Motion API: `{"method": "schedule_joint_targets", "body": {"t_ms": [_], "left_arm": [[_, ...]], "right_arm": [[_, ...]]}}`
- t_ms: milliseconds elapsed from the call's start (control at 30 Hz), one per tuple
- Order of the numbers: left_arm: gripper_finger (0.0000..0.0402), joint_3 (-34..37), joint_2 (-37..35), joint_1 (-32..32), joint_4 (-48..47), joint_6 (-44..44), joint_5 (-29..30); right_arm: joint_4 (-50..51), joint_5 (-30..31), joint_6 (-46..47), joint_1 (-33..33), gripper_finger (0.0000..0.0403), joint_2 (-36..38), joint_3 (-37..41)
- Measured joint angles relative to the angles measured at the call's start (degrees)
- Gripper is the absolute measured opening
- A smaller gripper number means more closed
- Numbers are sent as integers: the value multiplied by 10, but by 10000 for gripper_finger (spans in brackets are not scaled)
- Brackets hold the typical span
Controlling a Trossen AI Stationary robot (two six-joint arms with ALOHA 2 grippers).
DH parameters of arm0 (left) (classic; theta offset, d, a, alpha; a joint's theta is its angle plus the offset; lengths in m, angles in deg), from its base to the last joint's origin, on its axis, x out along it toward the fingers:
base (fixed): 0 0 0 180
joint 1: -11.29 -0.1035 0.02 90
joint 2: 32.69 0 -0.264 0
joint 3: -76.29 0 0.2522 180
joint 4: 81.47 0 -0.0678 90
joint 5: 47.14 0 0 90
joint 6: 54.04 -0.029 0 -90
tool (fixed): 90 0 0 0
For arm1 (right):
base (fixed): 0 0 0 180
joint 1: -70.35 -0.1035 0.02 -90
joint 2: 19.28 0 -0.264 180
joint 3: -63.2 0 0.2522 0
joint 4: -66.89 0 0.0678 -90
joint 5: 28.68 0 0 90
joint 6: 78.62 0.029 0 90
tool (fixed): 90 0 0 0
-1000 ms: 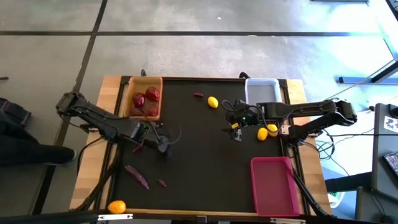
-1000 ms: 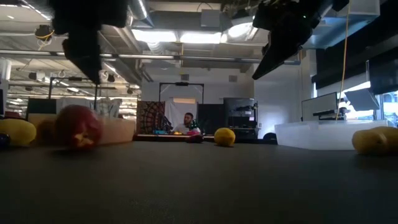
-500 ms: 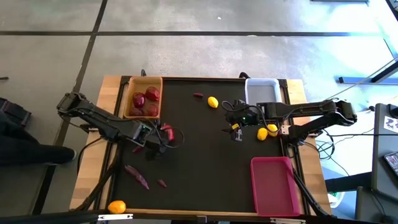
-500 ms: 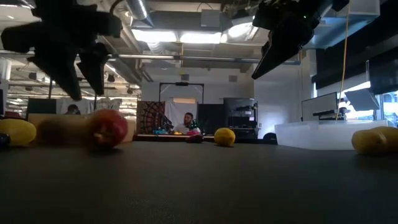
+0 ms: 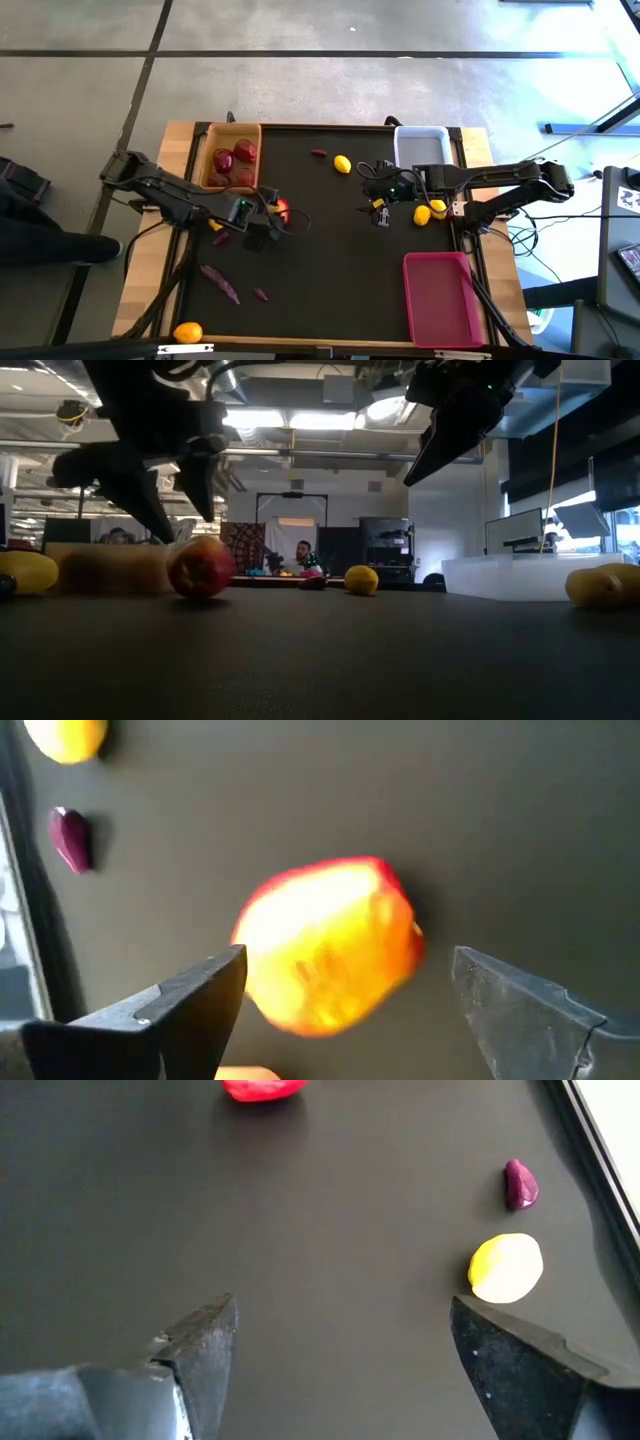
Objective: Sort produce into baskets
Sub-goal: Put the apple into the orange bin
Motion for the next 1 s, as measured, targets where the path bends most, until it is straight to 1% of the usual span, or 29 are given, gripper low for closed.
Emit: {"method": "schedule_joint_targets", "body": {"t_ms": [200,467,600,767,833,1000], "left_arm": [[347,0,33,-23,11,-64,0],[347,-2,76,-32,13,-82,3],[348,-3,87,-47,16,-36,-1],[348,-3,89,-61,19,-21,-2],[348,-2,89,-72,19,19,-4],[347,-2,89,-104,17,167,-5]], "right_arm": [[0,0,0,0,324,0,0],[1,0,-1,0,324,0,0],[1,0,-2,0,324,0,0],[1,0,-2,0,324,0,0],[1,0,-2,0,324,0,0],[1,0,-2,0,324,0,0]]}}
